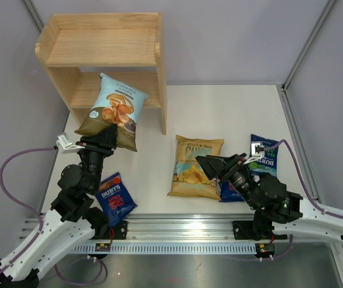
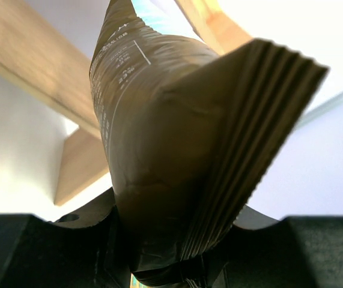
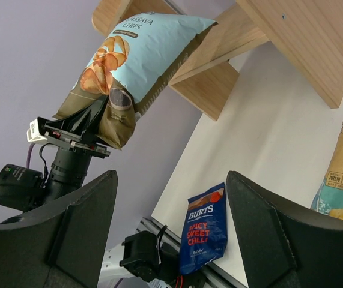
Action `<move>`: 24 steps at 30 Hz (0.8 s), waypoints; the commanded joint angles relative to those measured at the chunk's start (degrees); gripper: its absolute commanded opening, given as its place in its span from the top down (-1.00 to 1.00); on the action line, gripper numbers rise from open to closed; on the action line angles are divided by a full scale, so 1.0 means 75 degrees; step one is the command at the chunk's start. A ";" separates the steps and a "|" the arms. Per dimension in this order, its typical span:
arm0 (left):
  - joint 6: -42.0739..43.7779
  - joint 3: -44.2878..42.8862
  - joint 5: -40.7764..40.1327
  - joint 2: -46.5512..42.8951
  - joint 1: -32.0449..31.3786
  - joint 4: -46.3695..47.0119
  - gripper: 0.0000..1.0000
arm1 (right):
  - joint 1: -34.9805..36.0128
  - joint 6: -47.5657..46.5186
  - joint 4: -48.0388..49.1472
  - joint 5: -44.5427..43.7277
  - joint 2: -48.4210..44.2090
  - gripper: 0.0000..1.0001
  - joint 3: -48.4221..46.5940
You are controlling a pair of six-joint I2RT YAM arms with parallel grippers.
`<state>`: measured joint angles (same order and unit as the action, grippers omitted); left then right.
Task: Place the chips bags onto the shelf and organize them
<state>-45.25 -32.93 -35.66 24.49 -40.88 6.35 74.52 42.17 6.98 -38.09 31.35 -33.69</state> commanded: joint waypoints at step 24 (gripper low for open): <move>-0.1653 -0.0672 0.4097 0.4362 0.5310 0.4308 0.76 | 0.0036 0.0166 -0.0275 -0.0031 0.0214 -0.69 -0.0160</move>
<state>-55.96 -35.64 -10.22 54.52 -3.09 26.74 74.52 42.92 4.40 -37.85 32.58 -33.61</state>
